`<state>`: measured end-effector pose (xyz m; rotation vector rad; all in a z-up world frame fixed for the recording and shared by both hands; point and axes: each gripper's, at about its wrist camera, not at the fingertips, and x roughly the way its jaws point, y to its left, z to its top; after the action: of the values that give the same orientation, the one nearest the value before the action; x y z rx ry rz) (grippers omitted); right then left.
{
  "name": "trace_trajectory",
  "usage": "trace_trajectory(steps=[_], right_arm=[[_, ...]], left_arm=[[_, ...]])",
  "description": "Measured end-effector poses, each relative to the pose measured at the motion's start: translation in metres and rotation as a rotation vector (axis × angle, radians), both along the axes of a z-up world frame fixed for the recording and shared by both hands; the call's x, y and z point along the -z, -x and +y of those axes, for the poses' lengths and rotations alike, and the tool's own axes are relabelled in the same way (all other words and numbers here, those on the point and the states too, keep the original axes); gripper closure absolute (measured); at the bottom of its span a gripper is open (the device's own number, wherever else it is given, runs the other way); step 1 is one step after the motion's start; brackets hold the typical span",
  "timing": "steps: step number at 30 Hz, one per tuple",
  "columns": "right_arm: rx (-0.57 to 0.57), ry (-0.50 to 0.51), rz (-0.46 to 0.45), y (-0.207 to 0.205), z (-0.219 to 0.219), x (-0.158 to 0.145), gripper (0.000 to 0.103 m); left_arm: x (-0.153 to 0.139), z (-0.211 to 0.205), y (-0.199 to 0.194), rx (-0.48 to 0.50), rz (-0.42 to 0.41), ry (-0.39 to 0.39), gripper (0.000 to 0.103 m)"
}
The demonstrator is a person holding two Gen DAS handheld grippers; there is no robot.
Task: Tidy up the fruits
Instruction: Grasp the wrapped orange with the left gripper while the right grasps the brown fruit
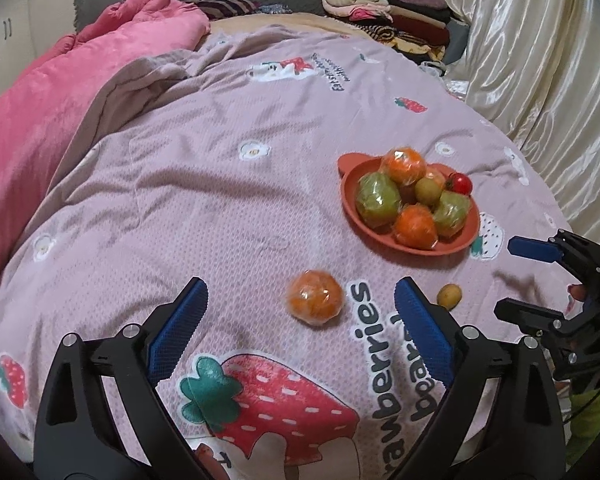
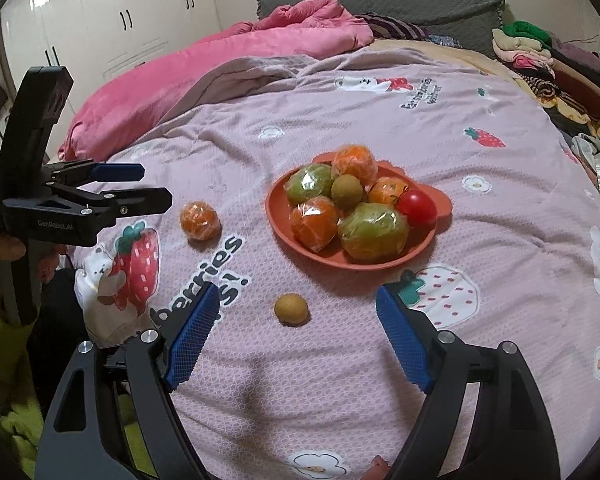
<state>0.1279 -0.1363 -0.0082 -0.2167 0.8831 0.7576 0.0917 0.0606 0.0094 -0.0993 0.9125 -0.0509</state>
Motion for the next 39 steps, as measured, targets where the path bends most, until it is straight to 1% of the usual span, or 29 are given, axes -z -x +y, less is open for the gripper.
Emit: trace_trajectory(steps=[3,12,14,16,17,19,23,24,25,28,29,30,31,35,37,38,39], right_arm=[[-0.002,0.014,0.006,0.001,0.003,0.006,0.023],[0.000,0.037,0.027,-0.001,0.006,0.022,0.024],[-0.007,0.042,0.034,-0.001,0.007,0.026,0.029],[-0.015,0.049,0.043,-0.002,0.008,0.031,0.038],[-0.020,0.054,0.047,-0.002,0.010,0.034,0.041],[-0.027,0.058,0.058,-0.004,0.012,0.038,0.053],[-0.035,0.058,0.073,-0.008,0.017,0.046,0.063],[-0.036,0.059,0.075,-0.009,0.018,0.047,0.068],[-0.039,0.061,0.076,-0.010,0.020,0.049,0.075],[-0.054,0.062,0.075,-0.010,0.023,0.051,0.080],[-0.055,0.057,0.076,-0.010,0.023,0.051,0.080],[-0.057,0.053,0.078,-0.010,0.023,0.050,0.080],[-0.059,0.049,0.082,-0.010,0.023,0.050,0.080],[-0.057,0.028,0.093,-0.009,0.019,0.048,0.080],[-0.056,0.017,0.098,-0.009,0.016,0.046,0.080],[-0.057,0.013,0.100,-0.008,0.015,0.046,0.080],[-0.056,0.009,0.101,-0.008,0.014,0.045,0.080]], left_arm=[[0.005,0.000,0.000,0.000,0.002,-0.016,0.015],[0.021,-0.001,-0.002,0.010,0.024,-0.023,0.015],[0.024,-0.002,-0.003,0.015,0.030,-0.024,0.015],[0.027,-0.004,-0.004,0.021,0.035,-0.025,0.015],[0.028,-0.005,-0.005,0.023,0.037,-0.025,0.015],[0.030,-0.005,-0.005,0.029,0.041,-0.024,0.015],[0.035,-0.007,-0.007,0.038,0.049,-0.026,0.015],[0.036,-0.007,-0.008,0.037,0.051,-0.026,0.016],[0.037,-0.007,-0.009,0.039,0.054,-0.027,0.020],[0.040,-0.009,-0.011,0.049,0.063,-0.024,0.029],[0.042,-0.009,-0.012,0.052,0.066,-0.023,0.031],[0.043,-0.010,-0.013,0.053,0.068,-0.022,0.036],[0.044,-0.011,-0.014,0.057,0.072,-0.022,0.039],[0.049,-0.012,-0.019,0.059,0.079,-0.024,0.044],[0.049,-0.014,-0.022,0.064,0.080,-0.027,0.051],[0.050,-0.014,-0.023,0.067,0.081,-0.027,0.054],[0.051,-0.014,-0.025,0.067,0.083,-0.029,0.059]])
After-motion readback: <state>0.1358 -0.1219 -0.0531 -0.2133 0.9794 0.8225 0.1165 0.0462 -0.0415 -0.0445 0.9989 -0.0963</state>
